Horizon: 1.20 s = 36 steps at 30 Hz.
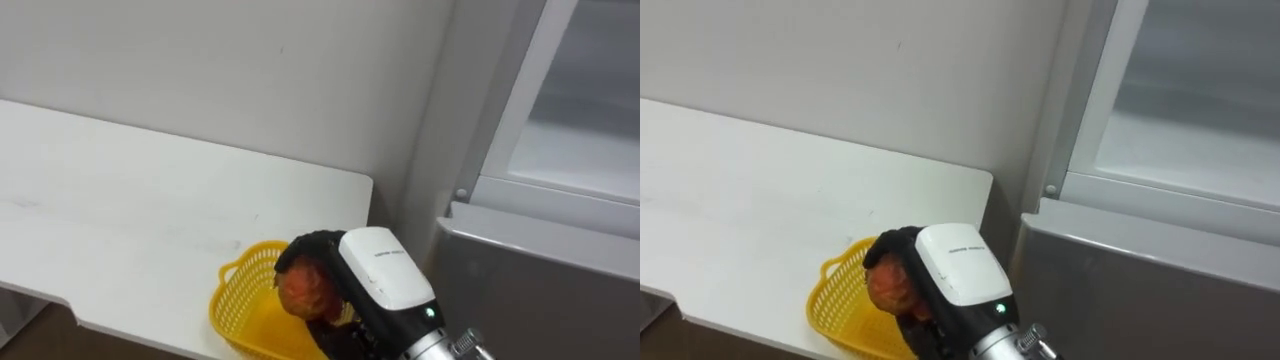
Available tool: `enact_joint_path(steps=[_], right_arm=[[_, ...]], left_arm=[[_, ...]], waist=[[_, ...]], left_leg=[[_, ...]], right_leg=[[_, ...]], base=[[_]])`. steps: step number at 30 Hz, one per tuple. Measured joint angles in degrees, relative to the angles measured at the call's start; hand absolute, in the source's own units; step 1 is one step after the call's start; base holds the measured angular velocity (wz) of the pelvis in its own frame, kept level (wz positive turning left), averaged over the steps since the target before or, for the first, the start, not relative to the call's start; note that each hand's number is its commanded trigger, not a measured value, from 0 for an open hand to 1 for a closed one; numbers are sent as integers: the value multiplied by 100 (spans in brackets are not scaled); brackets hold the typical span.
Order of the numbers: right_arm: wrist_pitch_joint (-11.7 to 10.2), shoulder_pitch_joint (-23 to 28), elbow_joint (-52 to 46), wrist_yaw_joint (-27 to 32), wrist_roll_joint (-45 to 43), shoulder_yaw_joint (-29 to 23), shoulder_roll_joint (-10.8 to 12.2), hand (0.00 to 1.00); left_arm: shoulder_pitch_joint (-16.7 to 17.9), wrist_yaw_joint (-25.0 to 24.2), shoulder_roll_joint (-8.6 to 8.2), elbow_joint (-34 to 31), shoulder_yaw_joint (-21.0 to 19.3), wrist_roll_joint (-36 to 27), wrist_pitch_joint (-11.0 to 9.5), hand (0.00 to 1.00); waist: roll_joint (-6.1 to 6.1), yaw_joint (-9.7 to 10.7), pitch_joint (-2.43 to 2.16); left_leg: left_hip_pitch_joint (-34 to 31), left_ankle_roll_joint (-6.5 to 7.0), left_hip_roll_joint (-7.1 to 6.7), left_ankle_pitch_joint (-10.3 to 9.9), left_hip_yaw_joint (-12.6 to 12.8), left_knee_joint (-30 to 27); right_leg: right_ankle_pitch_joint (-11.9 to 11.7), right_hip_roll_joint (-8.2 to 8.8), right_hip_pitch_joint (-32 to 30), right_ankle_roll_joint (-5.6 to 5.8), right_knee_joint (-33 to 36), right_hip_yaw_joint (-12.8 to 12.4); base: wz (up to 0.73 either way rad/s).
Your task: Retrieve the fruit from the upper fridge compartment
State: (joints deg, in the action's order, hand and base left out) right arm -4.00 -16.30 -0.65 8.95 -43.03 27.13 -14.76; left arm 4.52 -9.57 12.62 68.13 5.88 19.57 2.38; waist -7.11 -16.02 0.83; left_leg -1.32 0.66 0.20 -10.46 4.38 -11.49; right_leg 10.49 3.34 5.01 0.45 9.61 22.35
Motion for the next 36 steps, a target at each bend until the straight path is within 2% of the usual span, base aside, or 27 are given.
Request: enact_joint_path(steps=[7,12,20,21,22,23,24,25,36], right_arm=[[90,-93,234,-44,0,115,0,100],[165,-96,247,-45,43,235,-4,100],[159,-159,429,-96,79,341,1,100],[166,-241,540,-97,89,351,0,74],[182,-310,588,-97,101,353,0,57],[200,-334,600,-97,100,360,0,27],[224,-365,621,-97,98,373,2,4],[225,-366,622,-97,98,376,2,0],[235,-446,624,-97,99,520,5,0]], left_arm=[[-18,62,5,0,12,-18,5,0],[-59,61,10,-1,129,-30,5,0],[-83,55,24,-2,136,-29,5,0],[-91,50,30,-2,136,-29,5,0],[-97,48,38,-2,137,-29,5,0],[-100,47,43,-2,137,-29,5,0],[-102,48,56,-2,137,-25,5,0],[-101,51,68,-3,136,-24,7,0],[-143,64,80,-5,221,-27,10,0]], waist=[[-92,-6,43],[-96,-19,43],[-88,-48,48],[-82,-49,53],[-75,-49,58],[-73,-49,59],[-73,-51,59],[-73,-53,59],[-71,-51,57]], left_leg=[[-12,2,-1,1,15,0],[-14,2,-1,0,17,-1],[-3,4,0,1,17,-19],[-7,4,2,1,17,-23],[-11,6,3,1,17,-22],[-12,6,3,0,16,-23],[-11,6,3,0,16,-22],[-11,7,3,1,16,-23],[-12,17,1,7,19,-32]], right_leg=[[0,4,4,0,3,9],[0,11,4,0,3,29],[0,19,8,0,5,2],[0,21,8,0,5,0],[0,21,8,0,5,1],[0,21,8,0,5,1],[0,21,8,1,5,-4],[0,23,8,1,6,-6],[0,36,14,1,11,2]], base=[[0],[0],[0],[0],[0],[0],[0],[0],[0]])
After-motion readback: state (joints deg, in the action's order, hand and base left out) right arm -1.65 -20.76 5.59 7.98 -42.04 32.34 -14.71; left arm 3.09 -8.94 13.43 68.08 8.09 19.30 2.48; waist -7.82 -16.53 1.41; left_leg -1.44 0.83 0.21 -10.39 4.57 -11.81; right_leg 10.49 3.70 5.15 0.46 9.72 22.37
